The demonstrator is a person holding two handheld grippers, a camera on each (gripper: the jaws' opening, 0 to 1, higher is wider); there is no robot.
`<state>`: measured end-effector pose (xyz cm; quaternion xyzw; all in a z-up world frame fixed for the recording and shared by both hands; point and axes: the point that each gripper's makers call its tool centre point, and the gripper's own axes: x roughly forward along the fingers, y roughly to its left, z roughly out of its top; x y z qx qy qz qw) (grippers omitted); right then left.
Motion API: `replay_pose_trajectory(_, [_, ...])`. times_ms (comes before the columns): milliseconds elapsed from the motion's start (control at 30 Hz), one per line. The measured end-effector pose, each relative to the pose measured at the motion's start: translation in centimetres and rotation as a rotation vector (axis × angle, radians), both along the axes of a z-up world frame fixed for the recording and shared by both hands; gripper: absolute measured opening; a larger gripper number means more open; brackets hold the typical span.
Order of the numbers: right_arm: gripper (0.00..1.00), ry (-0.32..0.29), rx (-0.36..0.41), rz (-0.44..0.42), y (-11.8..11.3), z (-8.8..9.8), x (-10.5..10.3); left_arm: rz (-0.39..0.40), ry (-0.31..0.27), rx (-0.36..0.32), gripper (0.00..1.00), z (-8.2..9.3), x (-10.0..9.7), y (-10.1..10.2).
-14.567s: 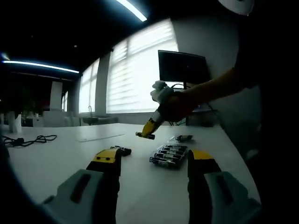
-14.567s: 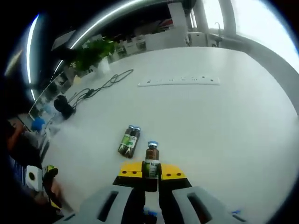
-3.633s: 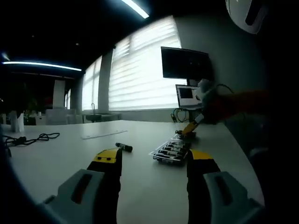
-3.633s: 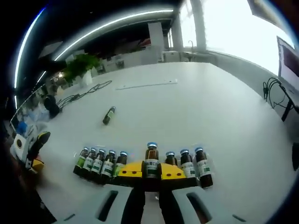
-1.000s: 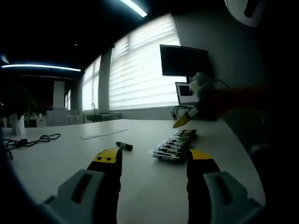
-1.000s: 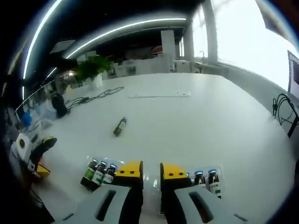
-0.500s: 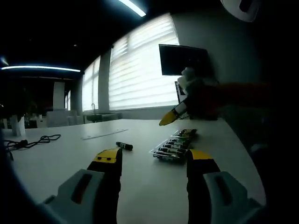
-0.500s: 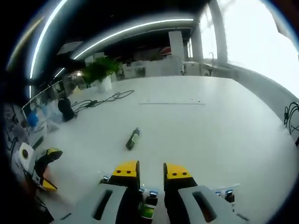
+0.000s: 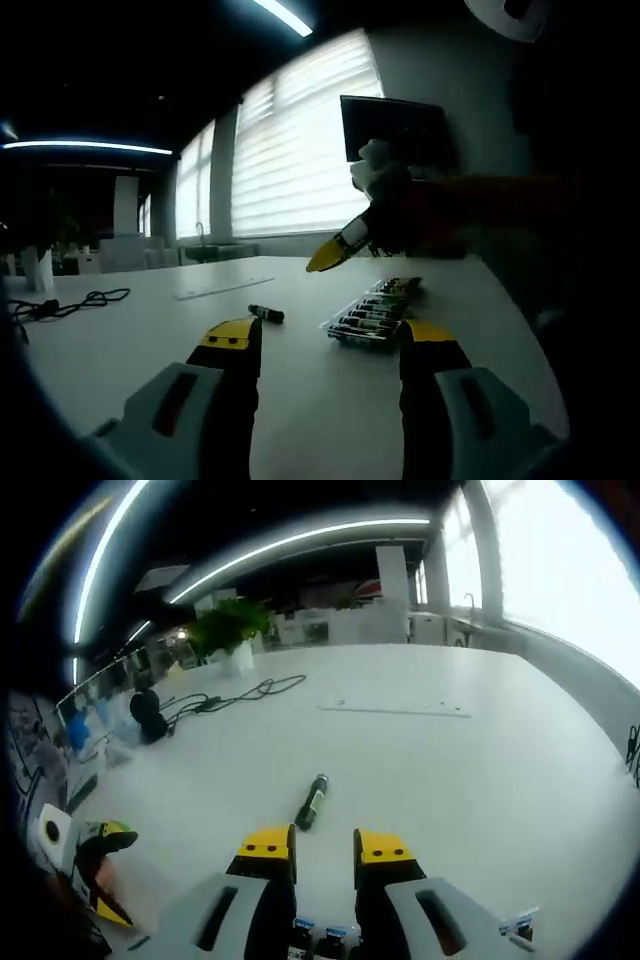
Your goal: Grip medicine bottles put into box
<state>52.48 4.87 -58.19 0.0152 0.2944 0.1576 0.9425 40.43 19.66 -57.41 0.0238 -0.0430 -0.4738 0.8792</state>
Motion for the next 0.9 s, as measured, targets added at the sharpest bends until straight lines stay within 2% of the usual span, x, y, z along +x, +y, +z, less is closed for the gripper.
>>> replay_pose_trajectory(133, [0.18,0.034,0.031,0.002,0.8,-0.5,0.6,0.000,0.000,-0.003,0.48,0.1,0.0,0.0])
replay_pose_trajectory(267, [0.17,0.043,0.044,0.008,1.7,-0.7,1.3,-0.002,-0.004,0.004,0.48,0.0,0.0,-0.1])
replay_pose_trajectory(667, [0.15,0.108,-0.035,0.061,3.5,-3.1,3.7,-0.009,-0.001,-0.012,0.48,0.1,0.0,0.1])
replay_pose_trajectory(900, [0.14,0.154,-0.054,0.087,4.5,-4.3,5.1,-0.007,-0.001,-0.024,0.48,0.3,0.1,0.2])
